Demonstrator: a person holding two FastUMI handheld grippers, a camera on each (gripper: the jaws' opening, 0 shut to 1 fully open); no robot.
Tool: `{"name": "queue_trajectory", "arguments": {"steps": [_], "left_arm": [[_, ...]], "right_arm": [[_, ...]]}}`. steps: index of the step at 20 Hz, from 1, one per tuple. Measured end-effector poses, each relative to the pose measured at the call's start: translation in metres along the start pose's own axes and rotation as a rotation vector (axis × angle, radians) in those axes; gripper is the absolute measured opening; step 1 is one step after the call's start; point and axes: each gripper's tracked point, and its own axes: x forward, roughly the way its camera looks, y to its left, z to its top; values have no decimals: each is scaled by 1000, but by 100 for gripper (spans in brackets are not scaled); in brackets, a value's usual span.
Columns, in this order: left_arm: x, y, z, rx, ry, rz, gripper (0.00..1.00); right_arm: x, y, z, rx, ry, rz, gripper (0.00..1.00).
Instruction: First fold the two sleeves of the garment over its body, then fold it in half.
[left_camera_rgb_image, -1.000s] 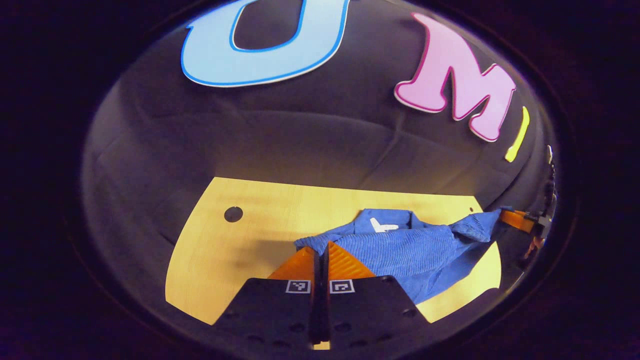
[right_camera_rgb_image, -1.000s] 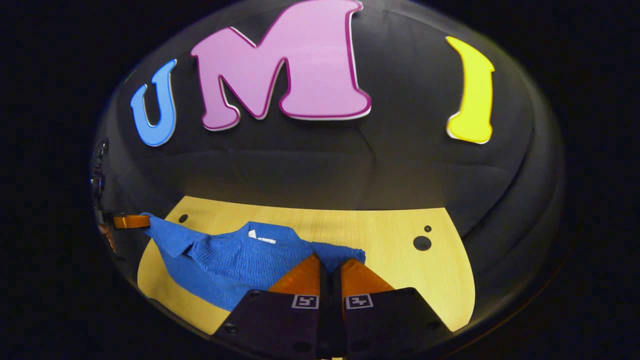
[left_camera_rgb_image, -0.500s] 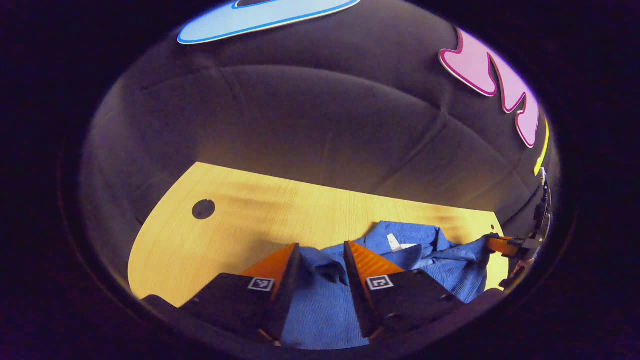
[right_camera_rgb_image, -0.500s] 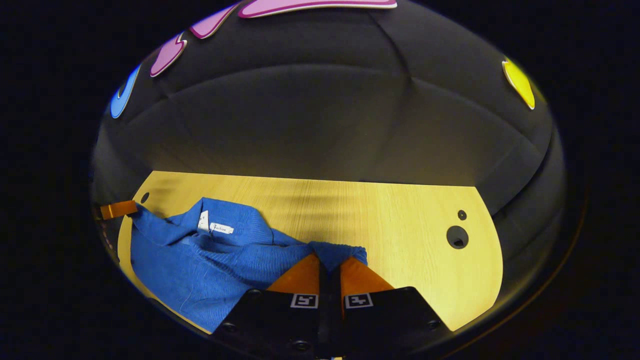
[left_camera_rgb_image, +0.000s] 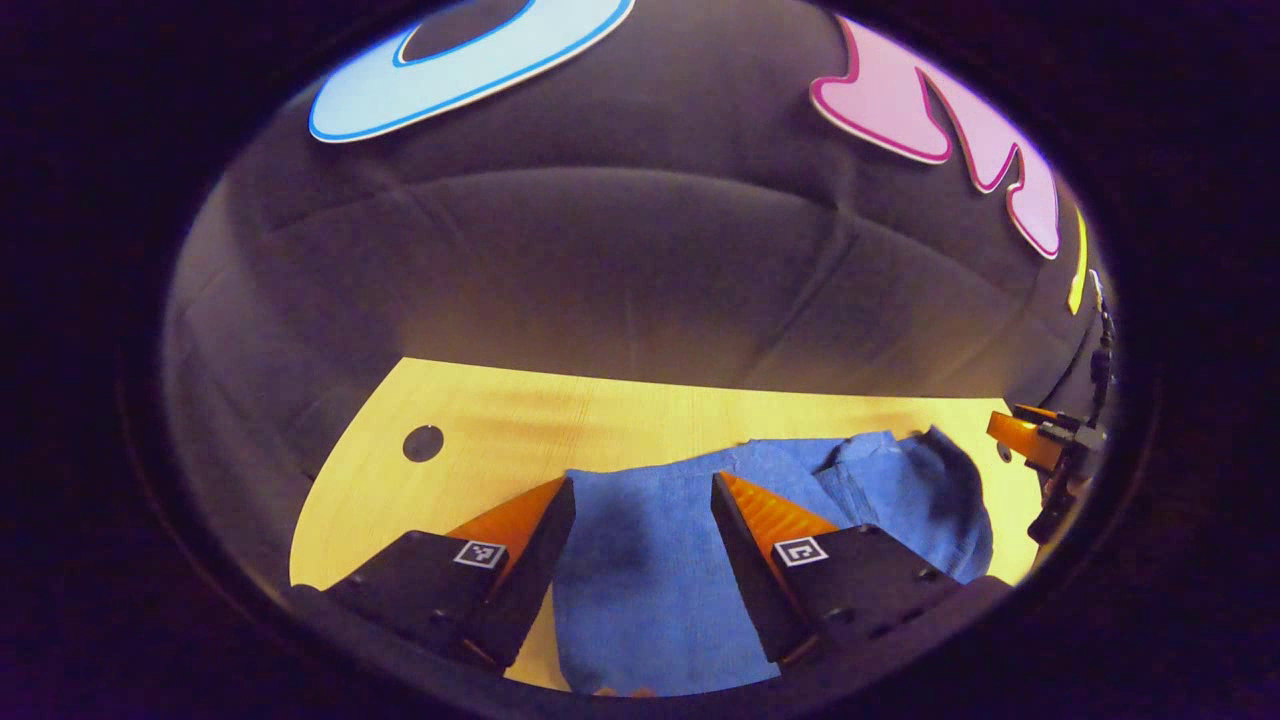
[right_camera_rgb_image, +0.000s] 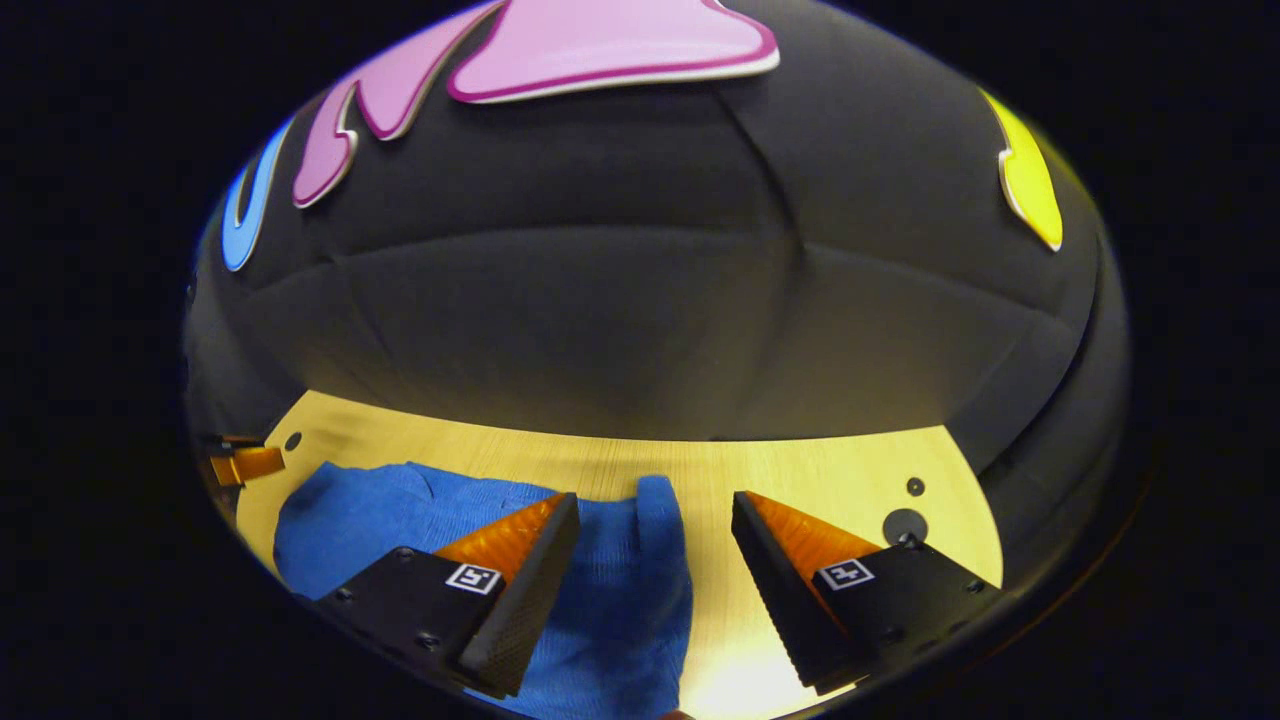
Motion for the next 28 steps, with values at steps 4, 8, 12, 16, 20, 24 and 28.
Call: {"name": "queue_trajectory", "arguments": {"steps": [4, 8, 12, 16, 20, 24, 28], "left_arm": [[-54, -14, 17, 60, -82, 33, 83], [-120, -32, 17, 40, -187, 21, 83], [-210, -32, -6, 15, -308, 89, 83], [-309, -48, -72, 68, -420, 71, 82], [-391, -57, -145, 104, -471, 41, 80], [-473, -52, -206, 81, -498, 19, 80], [-533, -59, -232, 60, -524, -8, 80]], "right_arm": [[-46, 23, 22, -74, -88, 35, 99], [-113, 45, 45, -62, -174, 42, 99], [-204, 60, 46, -48, -254, 42, 99], [-317, 71, 6, -7, -349, 14, 97], [-428, 84, -44, 36, -370, -7, 96], [-533, 102, -86, -17, -402, -6, 96], [-607, 108, -120, -30, -410, -15, 96]]}}
